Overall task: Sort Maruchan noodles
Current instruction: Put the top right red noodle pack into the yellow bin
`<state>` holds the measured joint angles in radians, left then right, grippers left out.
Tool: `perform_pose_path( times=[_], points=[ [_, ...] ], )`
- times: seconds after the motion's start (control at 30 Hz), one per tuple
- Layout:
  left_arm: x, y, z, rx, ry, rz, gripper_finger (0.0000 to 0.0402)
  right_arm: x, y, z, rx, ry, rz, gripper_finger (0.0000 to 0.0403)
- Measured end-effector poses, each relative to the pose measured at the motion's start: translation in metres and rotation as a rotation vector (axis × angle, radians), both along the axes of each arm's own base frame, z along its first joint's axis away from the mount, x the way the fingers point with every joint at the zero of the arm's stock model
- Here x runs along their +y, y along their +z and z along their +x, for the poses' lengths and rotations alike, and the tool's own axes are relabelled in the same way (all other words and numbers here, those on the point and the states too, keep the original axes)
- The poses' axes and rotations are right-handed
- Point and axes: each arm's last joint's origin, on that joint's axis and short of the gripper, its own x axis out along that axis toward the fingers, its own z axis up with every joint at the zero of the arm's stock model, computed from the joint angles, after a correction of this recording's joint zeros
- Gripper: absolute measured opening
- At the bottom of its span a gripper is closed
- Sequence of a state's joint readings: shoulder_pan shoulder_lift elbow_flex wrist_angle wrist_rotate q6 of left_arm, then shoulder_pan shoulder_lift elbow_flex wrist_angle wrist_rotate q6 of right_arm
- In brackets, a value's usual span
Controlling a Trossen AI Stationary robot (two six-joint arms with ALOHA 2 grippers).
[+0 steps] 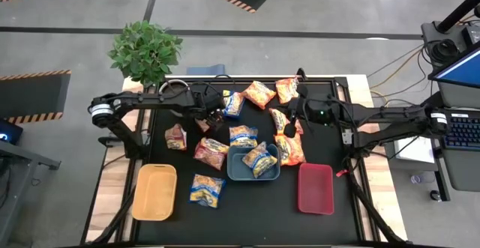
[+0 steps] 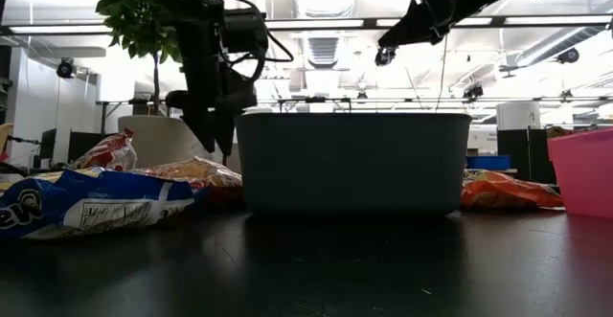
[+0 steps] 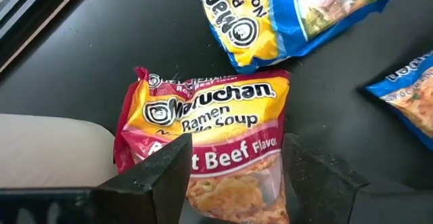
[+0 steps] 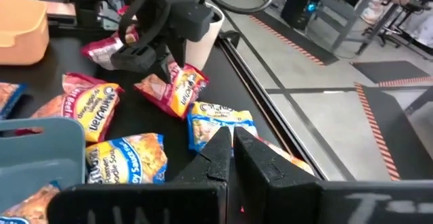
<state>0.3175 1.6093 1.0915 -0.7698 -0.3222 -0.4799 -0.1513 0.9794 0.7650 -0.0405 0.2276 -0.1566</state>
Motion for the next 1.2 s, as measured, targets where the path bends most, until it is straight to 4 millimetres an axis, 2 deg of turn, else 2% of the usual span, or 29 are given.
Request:
perform_pose_path(
  times=[0.4, 0.7, 0.87, 1.03, 1.2],
  points=[
    [0.002, -0.006, -0.001, -0.017, 0.018, 0.01, 0.0191, 0.0, -0.001, 0.0, 0.014, 0.006, -0.016, 0.0009],
    [0.001, -0.023, -0.007, -0.024, 0.036, 0.028, 0.0187, 0.0, -0.001, 0.0, 0.014, 0.006, -0.016, 0.0009],
    [0.001, -0.025, -0.008, -0.018, 0.047, 0.047, 0.0182, 0.0, -0.001, 0.0, 0.014, 0.006, -0.016, 0.0009],
    [0.001, -0.025, -0.008, -0.02, 0.05, 0.048, 0.0155, 0.0, -0.001, 0.0, 0.013, 0.006, -0.014, 0.0009],
    [0.001, -0.026, -0.009, -0.021, 0.047, 0.041, 0.011, 0.0, -0.001, 0.0, 0.013, 0.005, -0.013, 0.0009]
  ],
)
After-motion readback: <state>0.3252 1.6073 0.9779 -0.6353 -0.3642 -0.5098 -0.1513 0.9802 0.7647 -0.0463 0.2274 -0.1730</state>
